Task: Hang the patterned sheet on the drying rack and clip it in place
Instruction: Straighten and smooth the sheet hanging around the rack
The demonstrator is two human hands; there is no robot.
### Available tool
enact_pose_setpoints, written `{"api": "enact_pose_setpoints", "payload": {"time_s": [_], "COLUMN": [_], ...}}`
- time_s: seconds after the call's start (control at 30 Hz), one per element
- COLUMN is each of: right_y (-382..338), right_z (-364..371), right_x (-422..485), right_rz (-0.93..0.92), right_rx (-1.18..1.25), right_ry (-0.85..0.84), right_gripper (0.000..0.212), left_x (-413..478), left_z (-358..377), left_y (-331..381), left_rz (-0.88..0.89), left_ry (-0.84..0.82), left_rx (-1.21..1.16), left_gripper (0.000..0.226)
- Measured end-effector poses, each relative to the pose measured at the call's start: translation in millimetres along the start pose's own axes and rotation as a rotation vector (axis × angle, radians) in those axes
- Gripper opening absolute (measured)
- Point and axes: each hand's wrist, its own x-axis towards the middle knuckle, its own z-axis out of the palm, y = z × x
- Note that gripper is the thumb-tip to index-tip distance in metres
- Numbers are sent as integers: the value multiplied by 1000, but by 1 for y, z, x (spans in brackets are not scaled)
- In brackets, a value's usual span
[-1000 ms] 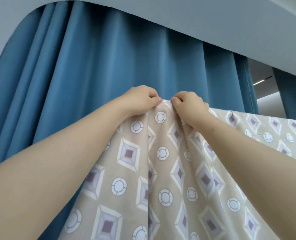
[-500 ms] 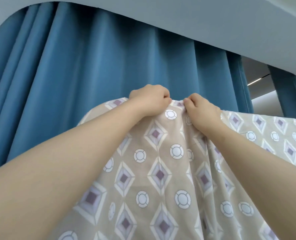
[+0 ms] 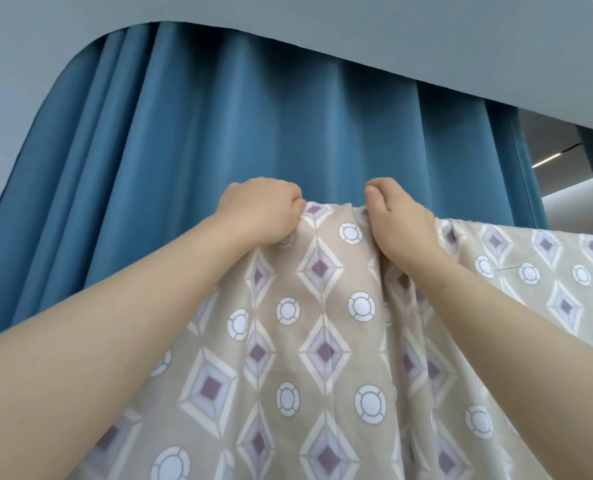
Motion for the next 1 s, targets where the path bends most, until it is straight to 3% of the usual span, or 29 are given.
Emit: {"api": "enact_pose_setpoints", "payload": {"time_s": [0.07, 0.2, 0.27, 0.37, 0.5, 0.77, 0.87, 1.0], "right_y": [8, 42, 54, 65, 89, 109, 106, 100], "right_z": [-9, -30, -35, -37, -49, -60, -61, -58], "right_x": [1, 2, 0, 0, -1, -8, -24, -74], "right_rz": [59, 77, 48, 21, 52, 65, 39, 142], "right_rx": [95, -296, -343, -370, -425, -384, -369, -186], "right_ry": [35, -130, -151, -109, -66, -15, -10, 17], "right_gripper": [36, 36, 35, 35, 36, 33, 35, 42], "left_x": [4, 19, 22, 16, 11, 3, -12, -59], "left_z": [0, 6, 20, 40, 46, 51, 55, 65], "left_y": [16, 63, 80, 81, 63, 84, 84, 92], "left_rz": [40, 75, 61, 79, 34, -61, -27, 42], "left_ry": [-10, -91, -130, 34, 187, 227, 266, 317], "left_rx": [45, -63, -86, 111, 162, 116, 7, -220], "left_gripper": [40, 48, 48, 52, 52, 50, 47, 47]}}
